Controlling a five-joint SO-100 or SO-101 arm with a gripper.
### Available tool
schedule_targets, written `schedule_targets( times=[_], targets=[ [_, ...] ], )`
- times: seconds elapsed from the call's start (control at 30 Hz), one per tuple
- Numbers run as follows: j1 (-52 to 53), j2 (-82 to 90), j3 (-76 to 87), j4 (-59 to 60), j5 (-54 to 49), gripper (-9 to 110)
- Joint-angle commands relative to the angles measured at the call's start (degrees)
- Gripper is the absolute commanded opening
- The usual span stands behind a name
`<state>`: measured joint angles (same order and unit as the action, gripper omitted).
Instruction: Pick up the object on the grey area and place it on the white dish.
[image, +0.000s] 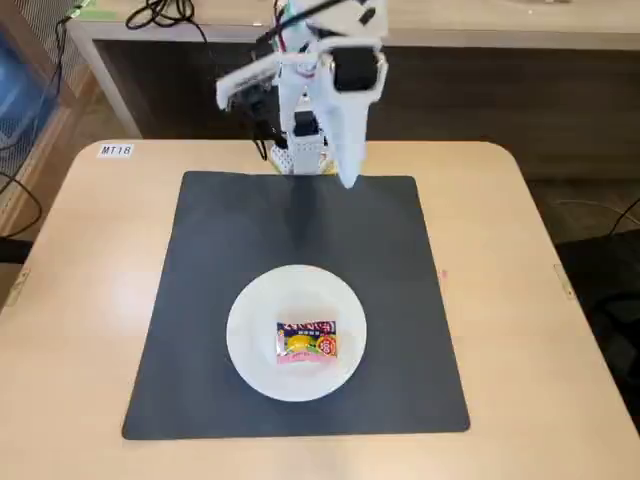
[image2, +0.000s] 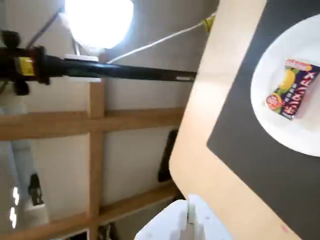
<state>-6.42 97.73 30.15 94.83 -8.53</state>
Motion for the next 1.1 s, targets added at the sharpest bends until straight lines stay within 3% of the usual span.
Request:
schedule_targets(
  times=[0.0, 0.2, 0.27, 0.37, 0.4, 1.07],
  targets=[
    [2.6, 7.5, -0.1, -1.8, 0.9, 0],
    [5.0, 20.0, 6.4, -2.2, 2.8, 0],
    [4.0, 29.7, 21.4, -8.3, 2.0, 0],
    [4.3, 54.3, 59.6, -30.9, 3.3, 0],
    [4.9, 58.2, 65.9, -32.7, 3.8, 0],
    [6.4, 75.7, 131.7, -46.8, 2.5, 0]
  ],
)
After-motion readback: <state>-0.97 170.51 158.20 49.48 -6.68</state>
